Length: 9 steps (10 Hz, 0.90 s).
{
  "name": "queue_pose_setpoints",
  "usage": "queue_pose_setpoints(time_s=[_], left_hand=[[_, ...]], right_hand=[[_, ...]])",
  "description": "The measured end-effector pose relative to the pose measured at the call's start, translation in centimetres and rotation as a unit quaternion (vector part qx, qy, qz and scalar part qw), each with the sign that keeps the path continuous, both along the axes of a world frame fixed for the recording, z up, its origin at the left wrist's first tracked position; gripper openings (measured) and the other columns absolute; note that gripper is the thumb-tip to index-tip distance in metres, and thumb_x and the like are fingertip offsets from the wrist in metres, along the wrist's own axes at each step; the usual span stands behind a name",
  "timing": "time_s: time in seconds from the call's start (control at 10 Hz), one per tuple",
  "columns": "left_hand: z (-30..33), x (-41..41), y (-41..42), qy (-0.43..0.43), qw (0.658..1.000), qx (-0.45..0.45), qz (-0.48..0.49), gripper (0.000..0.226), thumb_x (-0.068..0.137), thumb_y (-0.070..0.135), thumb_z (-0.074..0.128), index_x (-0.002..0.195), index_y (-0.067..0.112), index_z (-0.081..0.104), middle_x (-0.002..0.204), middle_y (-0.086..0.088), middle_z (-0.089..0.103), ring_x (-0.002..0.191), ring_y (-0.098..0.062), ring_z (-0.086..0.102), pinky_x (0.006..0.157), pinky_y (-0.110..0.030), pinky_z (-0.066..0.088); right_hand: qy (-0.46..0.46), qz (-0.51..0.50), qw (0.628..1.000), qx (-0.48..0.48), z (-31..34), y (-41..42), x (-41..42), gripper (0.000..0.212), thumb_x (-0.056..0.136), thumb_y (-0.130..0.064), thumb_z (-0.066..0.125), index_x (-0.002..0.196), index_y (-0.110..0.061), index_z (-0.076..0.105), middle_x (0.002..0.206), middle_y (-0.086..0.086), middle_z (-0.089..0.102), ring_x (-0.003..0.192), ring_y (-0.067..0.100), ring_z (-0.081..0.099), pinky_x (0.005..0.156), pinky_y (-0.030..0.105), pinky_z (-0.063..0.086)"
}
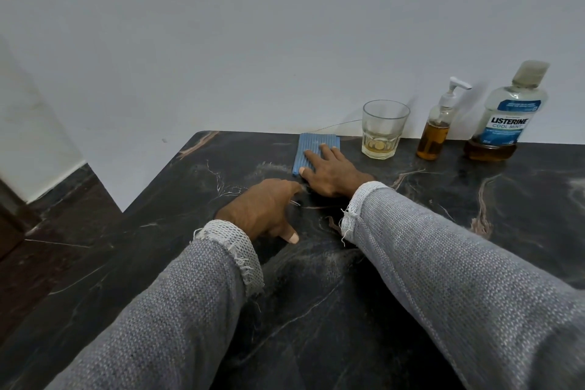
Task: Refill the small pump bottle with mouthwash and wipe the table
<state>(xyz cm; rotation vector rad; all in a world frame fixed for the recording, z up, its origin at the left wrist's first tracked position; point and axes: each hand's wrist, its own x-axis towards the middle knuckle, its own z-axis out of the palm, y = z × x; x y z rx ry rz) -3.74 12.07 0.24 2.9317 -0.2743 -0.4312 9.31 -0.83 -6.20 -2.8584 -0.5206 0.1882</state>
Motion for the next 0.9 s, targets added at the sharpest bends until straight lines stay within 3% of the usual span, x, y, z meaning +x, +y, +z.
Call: queue_pose_setpoints(time_s=[0.5,0.7,0.9], left_hand=[[0.4,-0.6,-0.3,0.016,1.0,-0.016,0.014,0.07,0.077,0.023,0.08,0.139,0.016,0.047,0.14,-0.007,0.052,0.13,-0.026,0.048,0.11,-0.042,0.038],[0.5,-1.0,-0.4,0.02,0.999,-0.026,0.019,0.067,0.078,0.02,0.078,0.137,0.016,0.047,0.14,-0.008,0.052,0.129,-0.027,0.048,0.11,-0.043,0.037],[-0.3,-3.3,-0.4,-0.017,0.996,-0.073,0.043,0.056,0.089,0.015,0.066,0.14,0.018,0.046,0.145,-0.006,0.047,0.132,-0.025,0.044,0.111,-0.036,0.035]], right_hand=[[-0.004,0.003,0.997,0.075,0.9,-1.3,-2.9,0.068,0.099,-0.056,0.031,0.156,-0.027,0.007,0.164,0.011,-0.004,0.151,0.029,-0.005,0.122,0.043,0.002],[0.024,0.013,0.991,0.128,1.2,-4.2,-7.0,0.068,0.099,-0.055,0.035,0.156,-0.03,0.008,0.164,0.006,-0.008,0.151,0.024,-0.008,0.121,0.044,0.003],[0.02,0.015,0.993,0.112,1.8,-9.2,-13.7,0.068,0.098,-0.06,0.031,0.155,-0.033,0.007,0.164,0.0,-0.011,0.151,0.023,-0.003,0.121,0.044,0.009]])
